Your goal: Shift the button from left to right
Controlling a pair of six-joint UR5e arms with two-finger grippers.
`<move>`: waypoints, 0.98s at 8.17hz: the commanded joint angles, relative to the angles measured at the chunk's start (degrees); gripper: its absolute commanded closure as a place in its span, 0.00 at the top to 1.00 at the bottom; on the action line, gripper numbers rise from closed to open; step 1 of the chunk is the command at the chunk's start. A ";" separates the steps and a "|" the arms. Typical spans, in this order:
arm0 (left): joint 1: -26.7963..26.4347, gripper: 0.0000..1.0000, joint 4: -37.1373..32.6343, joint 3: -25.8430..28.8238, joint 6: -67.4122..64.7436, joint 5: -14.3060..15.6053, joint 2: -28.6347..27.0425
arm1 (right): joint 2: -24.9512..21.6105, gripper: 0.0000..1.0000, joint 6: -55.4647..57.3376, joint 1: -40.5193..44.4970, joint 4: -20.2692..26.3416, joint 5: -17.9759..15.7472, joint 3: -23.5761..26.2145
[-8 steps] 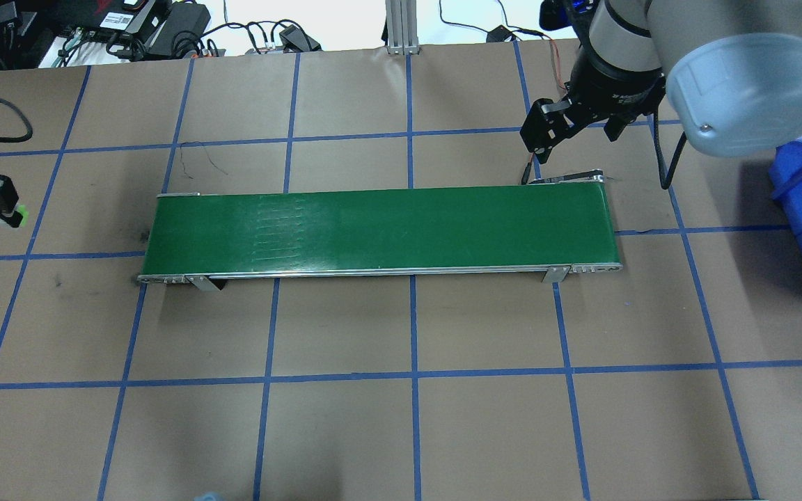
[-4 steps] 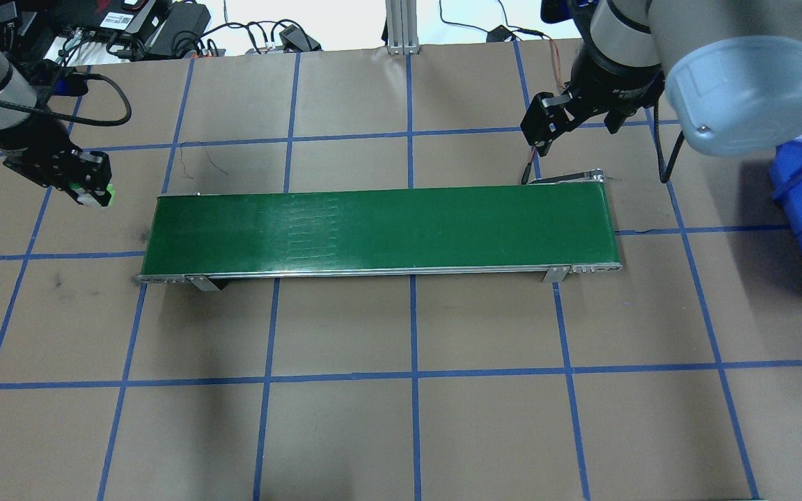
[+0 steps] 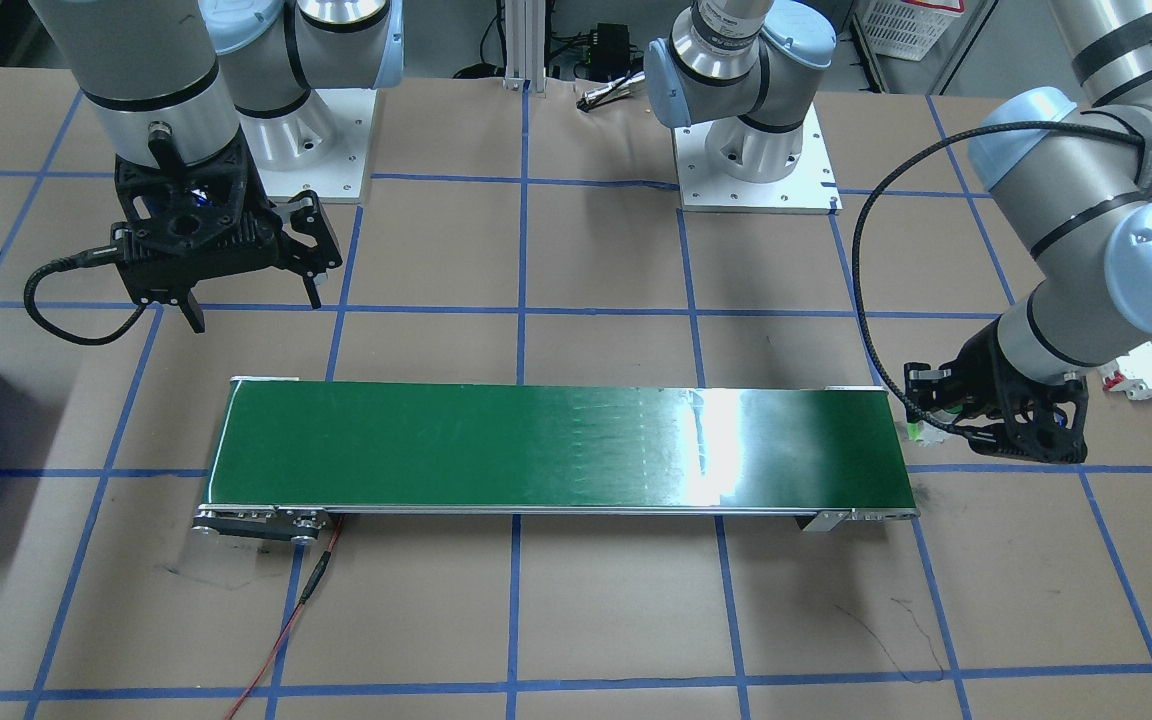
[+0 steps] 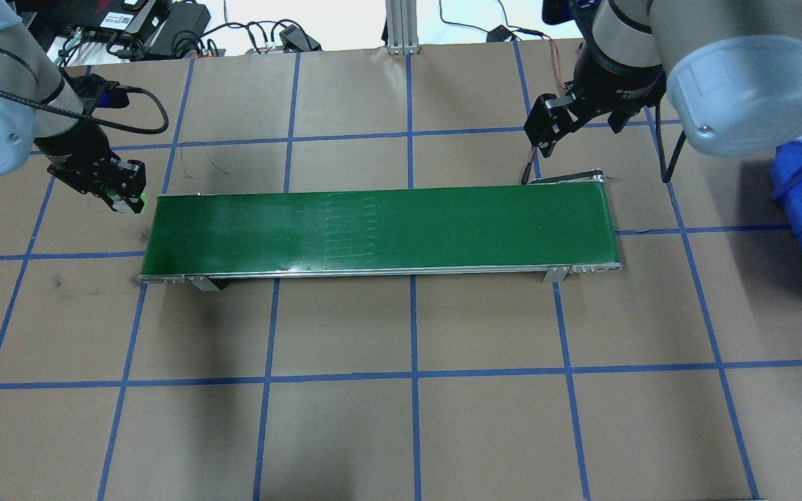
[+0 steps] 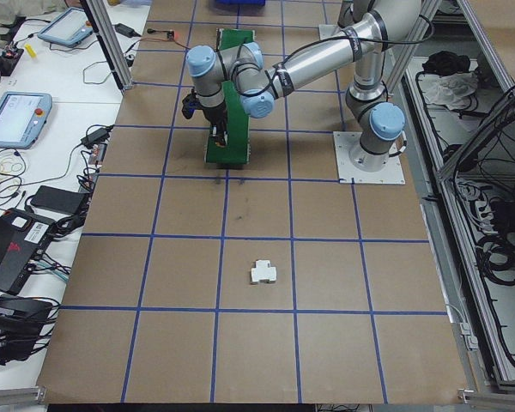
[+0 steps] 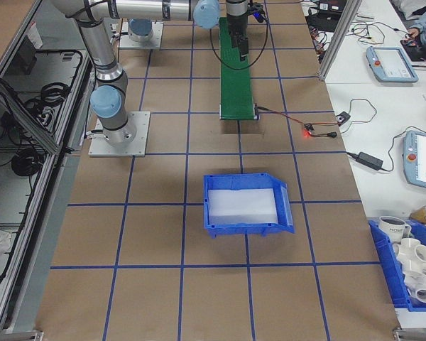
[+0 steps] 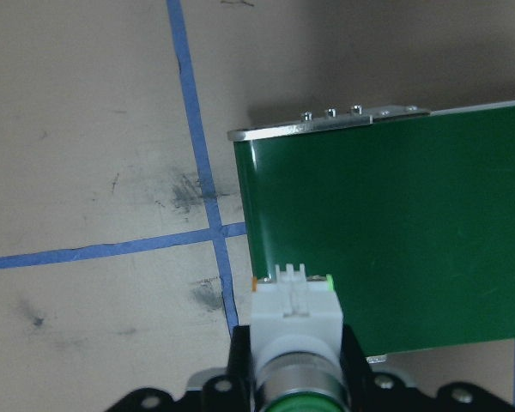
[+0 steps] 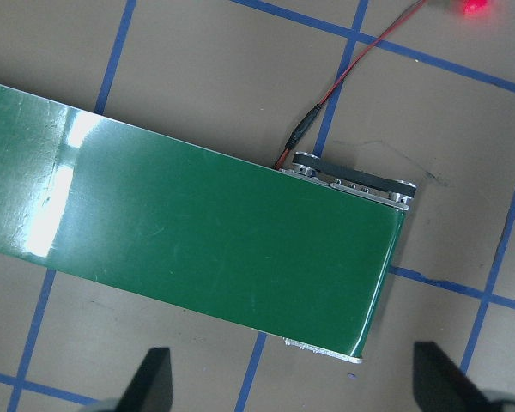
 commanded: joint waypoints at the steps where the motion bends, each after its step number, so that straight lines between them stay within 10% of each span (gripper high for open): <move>1: -0.32 0.00 0.19 -0.02 -0.13 -1.17 -2.40 | 0.06 1.00 -0.16 0.00 0.11 -2.50 0.04; 8: -0.32 0.00 2.04 -0.37 -0.48 -2.41 -6.01 | 0.24 1.00 -0.16 0.00 1.26 -2.69 0.13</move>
